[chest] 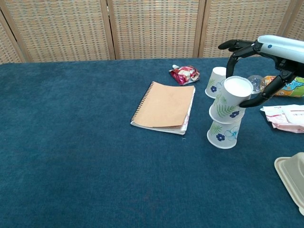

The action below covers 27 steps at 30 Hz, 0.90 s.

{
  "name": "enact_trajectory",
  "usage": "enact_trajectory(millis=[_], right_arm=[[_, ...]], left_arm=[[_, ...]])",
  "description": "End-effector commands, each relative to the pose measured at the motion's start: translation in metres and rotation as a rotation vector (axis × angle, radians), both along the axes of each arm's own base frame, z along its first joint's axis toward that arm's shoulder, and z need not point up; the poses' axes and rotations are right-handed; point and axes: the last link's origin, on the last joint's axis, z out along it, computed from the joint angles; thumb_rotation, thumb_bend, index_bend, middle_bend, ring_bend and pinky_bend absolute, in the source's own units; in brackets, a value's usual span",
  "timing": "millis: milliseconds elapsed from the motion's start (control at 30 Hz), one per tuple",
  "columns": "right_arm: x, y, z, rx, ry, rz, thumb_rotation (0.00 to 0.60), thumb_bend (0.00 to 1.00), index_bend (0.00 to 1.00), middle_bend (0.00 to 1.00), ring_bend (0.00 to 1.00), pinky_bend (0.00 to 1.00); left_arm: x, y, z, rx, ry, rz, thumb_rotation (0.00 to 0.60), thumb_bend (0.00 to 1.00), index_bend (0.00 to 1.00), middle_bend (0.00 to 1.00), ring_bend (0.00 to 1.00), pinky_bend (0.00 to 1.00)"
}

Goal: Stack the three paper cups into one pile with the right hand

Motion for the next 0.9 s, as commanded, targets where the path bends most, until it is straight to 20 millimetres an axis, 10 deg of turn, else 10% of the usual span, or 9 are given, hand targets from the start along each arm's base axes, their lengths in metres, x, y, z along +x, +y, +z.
enact_trajectory(millis=[33,467,900], right_arm=[[-0.001,-0.002,-0.001,0.004,-0.002,-0.006,0.600,0.22,0.55,0.12,0.01,0.00],[-0.026,-0.010,-0.012,0.036,0.087,-0.082,0.600,0.20,0.32,0.00,0.00,0.00],[-0.020,-0.045,0.023,-0.045,0.119,-0.088,0.600,0.20,0.28,0.00,0.00,0.00]], left_arm=[[0.000,0.000,0.000,-0.004,-0.001,-0.001,0.600,0.01,0.00,0.00,0.00,0.02],[0.000,0.001,-0.002,-0.011,-0.004,-0.011,0.600,0.01,0.00,0.00,0.00,0.02],[-0.002,0.006,-0.005,0.000,-0.004,-0.023,0.600,0.01,0.00,0.00,0.00,0.02]])
